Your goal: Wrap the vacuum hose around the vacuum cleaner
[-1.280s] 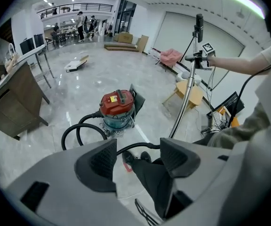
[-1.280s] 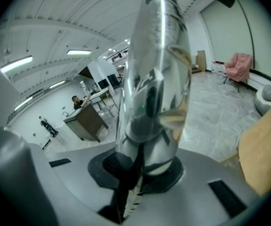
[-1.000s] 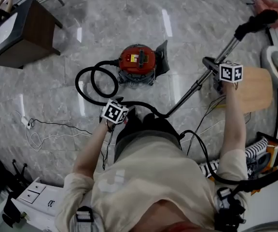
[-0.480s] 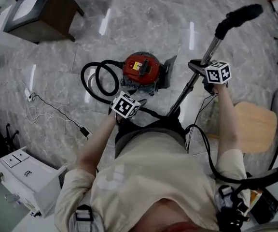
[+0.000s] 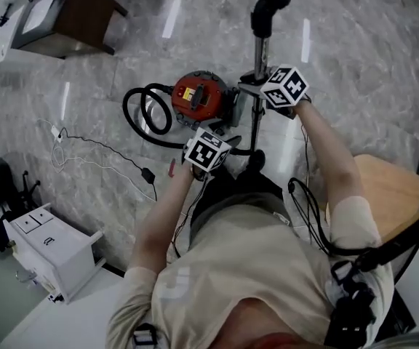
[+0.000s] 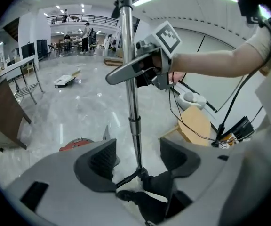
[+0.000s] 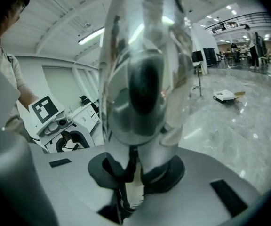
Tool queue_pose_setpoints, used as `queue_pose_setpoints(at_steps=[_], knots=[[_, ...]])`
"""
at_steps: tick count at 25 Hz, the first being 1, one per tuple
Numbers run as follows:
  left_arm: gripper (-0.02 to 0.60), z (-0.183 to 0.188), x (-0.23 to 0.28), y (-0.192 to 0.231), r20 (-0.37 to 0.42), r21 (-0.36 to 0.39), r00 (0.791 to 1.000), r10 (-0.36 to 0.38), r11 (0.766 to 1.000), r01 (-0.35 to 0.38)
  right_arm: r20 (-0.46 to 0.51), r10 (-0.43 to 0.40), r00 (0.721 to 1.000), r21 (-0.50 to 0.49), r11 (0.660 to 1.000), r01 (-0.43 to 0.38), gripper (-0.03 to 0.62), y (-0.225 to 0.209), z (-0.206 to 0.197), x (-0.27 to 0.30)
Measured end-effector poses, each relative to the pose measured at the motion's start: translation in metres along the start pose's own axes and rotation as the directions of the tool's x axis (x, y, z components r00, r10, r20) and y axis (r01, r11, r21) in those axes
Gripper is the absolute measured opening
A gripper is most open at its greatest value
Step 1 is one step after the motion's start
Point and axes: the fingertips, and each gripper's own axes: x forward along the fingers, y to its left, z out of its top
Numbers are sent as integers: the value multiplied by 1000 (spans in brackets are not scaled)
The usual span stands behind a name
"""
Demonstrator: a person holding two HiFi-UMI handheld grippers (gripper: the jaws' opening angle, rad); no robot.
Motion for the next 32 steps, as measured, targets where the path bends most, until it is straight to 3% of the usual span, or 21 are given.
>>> queue_pose_setpoints(at_steps=[4,9,14,18,24,28,32], knots=[[298,16,4,6,13,17,1000,-13,1000,13,-51,33,998,-67,997,-36,49,0,18,18],[298,-20,-16,42,41,-48,999,-17,999,19,-122,62,991,-116,990,-76,49,16,39,64],[296,5,-5,33,56,-24,997,-46,999,48,-186,58,981,-108,991,-79,49,-7,52,50],[296,19,-8,36,44,-6,999,-11,1000,11,-209,92,974,-131,984,-121,51,-5,55,52],[296,65,3,30,11,-89,997,72,994,-71,-246,169,954,-191,957,-219,52,-29,46,32],[296,95,40,34,-31,-177,992,119,977,-123,-247,215,945,-210,940,-268,54,-81,28,16],[296,97,53,48,-36,-277,986,165,946,-169,-242,234,941,-207,936,-286,57,-113,23,17]])
